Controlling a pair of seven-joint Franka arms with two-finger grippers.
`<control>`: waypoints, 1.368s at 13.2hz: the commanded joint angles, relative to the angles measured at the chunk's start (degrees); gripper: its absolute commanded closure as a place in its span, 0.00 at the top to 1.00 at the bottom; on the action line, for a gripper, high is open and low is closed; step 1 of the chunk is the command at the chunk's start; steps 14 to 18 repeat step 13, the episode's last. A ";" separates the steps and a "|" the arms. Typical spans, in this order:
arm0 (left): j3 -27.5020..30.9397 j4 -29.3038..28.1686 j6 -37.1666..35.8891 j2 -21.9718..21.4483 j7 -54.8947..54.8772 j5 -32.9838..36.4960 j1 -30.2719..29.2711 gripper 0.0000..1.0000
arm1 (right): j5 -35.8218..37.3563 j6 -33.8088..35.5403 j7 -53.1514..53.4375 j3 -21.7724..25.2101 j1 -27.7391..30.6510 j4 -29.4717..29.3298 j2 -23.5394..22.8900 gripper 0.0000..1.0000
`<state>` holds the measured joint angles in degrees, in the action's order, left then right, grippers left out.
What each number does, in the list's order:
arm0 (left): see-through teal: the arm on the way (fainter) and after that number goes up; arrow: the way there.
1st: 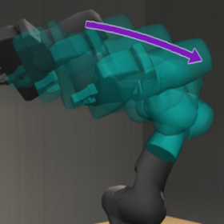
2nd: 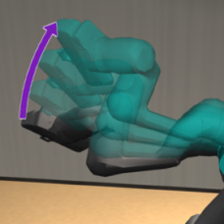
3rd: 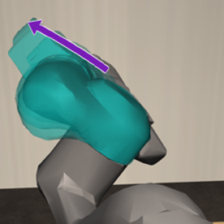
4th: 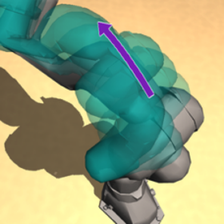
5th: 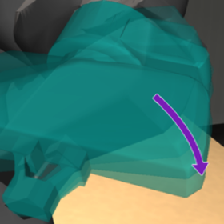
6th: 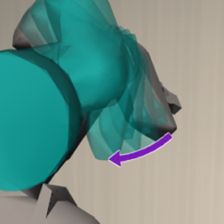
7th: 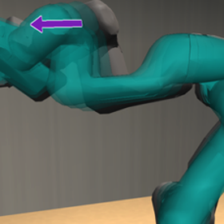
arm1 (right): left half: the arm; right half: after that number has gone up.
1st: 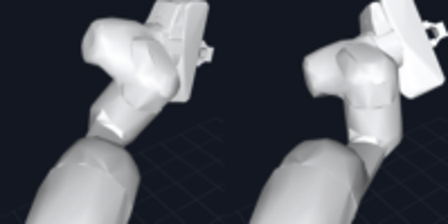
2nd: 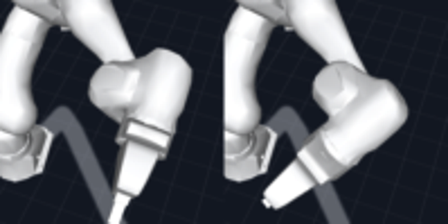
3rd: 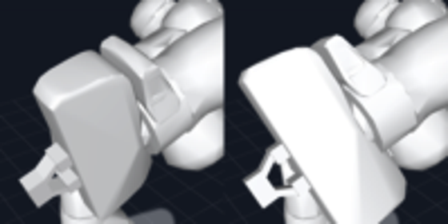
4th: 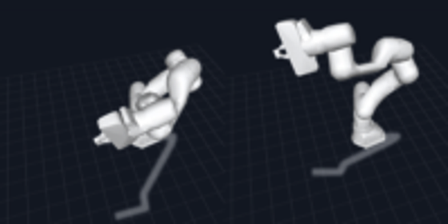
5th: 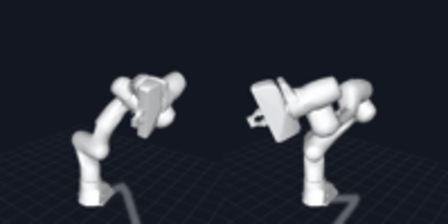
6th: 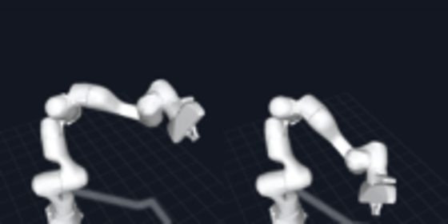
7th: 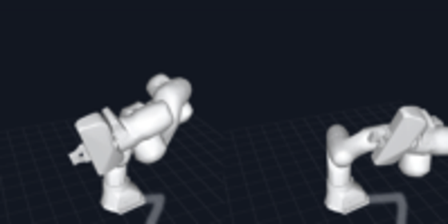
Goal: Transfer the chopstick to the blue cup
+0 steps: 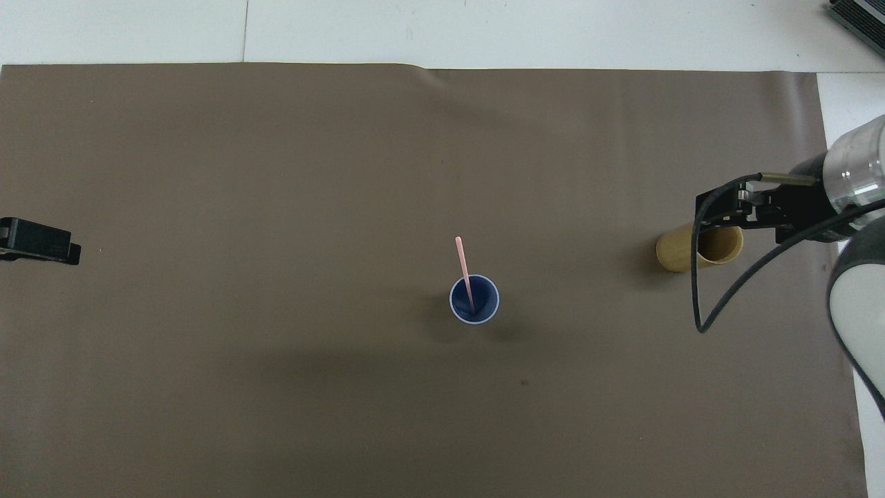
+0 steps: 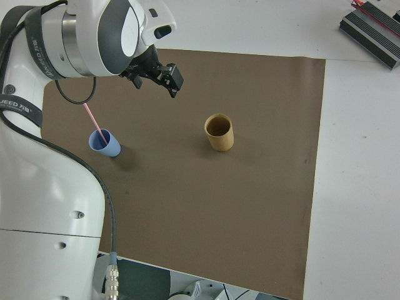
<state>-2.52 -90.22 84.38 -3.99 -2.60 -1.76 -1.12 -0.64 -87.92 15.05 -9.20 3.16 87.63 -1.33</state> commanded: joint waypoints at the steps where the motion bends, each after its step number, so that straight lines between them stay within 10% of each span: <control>1: -0.47 -0.75 -0.80 -1.20 -0.65 -0.44 -1.08 1.00 | 0.20 -0.33 -2.04 -0.29 1.58 3.50 2.55 1.00; 18: -0.47 -0.75 -0.80 -1.20 -0.65 -0.44 -1.08 1.00 | 0.29 -4.02 -5.20 -0.30 2.20 6.15 3.88 1.00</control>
